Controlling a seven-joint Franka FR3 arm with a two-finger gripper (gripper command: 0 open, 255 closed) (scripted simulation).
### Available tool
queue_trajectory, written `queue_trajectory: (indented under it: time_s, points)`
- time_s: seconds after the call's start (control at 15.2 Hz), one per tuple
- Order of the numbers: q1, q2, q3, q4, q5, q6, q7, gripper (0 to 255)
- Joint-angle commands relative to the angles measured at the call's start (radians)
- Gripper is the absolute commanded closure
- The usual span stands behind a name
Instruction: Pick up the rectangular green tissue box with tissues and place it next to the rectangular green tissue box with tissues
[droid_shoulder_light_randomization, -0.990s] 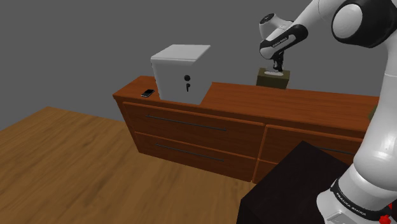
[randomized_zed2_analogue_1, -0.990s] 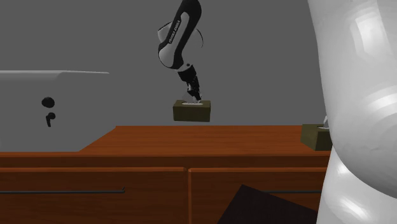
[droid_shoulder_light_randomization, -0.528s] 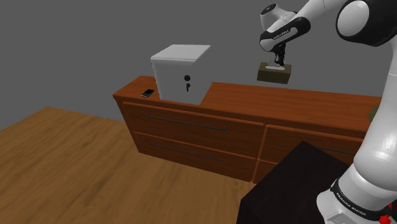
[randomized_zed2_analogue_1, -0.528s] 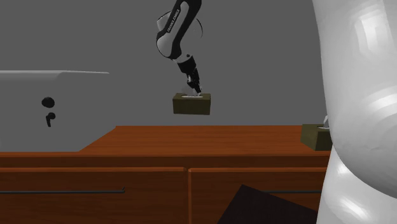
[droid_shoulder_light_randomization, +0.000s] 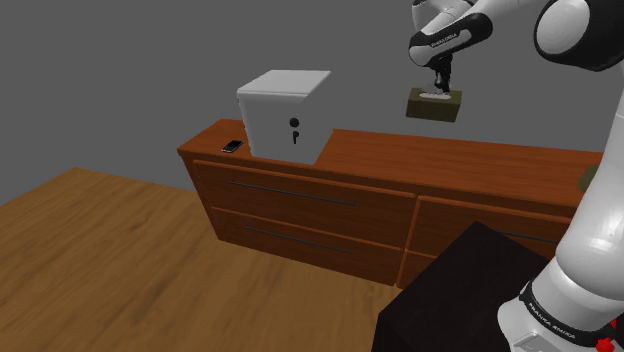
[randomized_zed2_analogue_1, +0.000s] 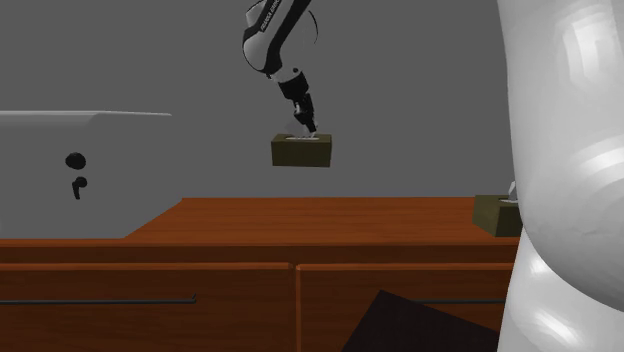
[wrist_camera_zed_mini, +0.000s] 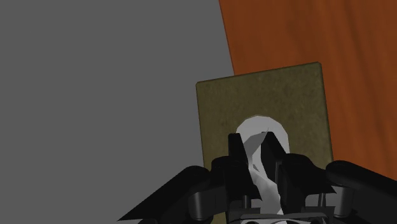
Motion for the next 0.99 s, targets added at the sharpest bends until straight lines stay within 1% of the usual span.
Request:
queue_trajectory:
  time_s: [0.0, 0.92]
  points:
    - [0.001, -0.003, 0.001, 0.022, 0.005, -0.023, -0.012, 255]
    - [0.001, -0.005, 0.004, 0.199, 0.035, -0.180, -0.101, 255]
